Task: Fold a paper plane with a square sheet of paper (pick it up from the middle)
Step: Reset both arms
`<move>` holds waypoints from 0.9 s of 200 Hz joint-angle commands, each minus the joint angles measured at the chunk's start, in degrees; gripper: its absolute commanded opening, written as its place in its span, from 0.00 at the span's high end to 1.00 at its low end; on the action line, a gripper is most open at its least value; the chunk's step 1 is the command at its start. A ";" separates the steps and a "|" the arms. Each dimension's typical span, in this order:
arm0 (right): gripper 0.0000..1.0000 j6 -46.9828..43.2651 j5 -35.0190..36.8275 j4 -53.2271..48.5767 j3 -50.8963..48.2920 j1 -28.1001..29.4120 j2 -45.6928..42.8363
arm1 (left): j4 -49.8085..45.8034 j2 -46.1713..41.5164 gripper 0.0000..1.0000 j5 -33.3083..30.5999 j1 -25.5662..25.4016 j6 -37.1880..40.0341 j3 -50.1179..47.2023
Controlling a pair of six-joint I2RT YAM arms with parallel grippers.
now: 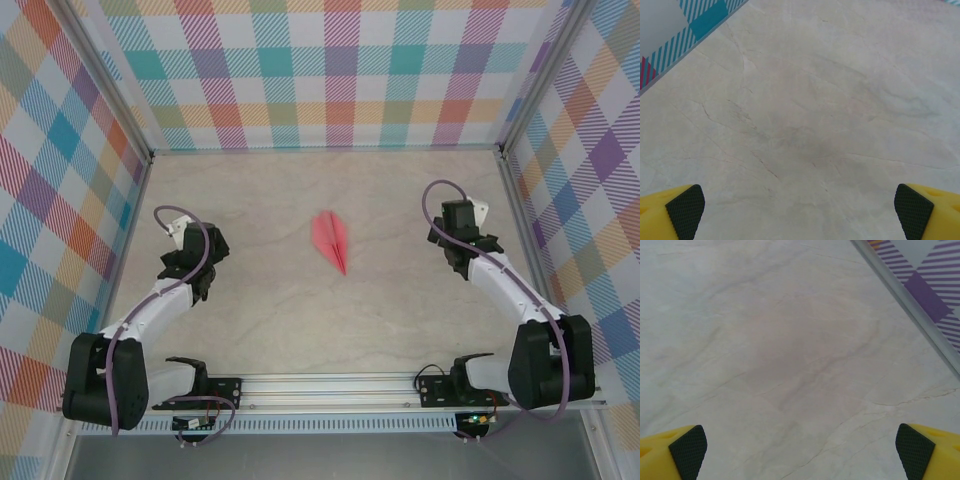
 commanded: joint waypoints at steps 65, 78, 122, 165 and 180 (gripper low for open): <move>0.00 -16.54 -10.16 41.70 -14.16 -2.99 8.36 | 40.54 8.24 0.00 17.88 4.61 17.40 -12.25; 0.00 -17.91 -13.13 46.01 -15.81 -3.00 8.46 | 45.25 10.22 0.00 21.20 5.03 18.05 -12.90; 0.00 -19.44 -22.81 58.59 -20.41 -5.27 11.92 | 54.48 19.95 0.00 24.21 5.29 18.98 -13.19; 0.00 -18.86 -25.43 63.86 -22.10 -6.76 14.78 | 50.64 21.22 0.00 22.65 5.30 18.34 -10.45; 0.00 -18.56 -25.46 63.38 -21.83 -6.87 14.80 | 49.47 21.29 0.00 22.34 5.09 18.62 -10.01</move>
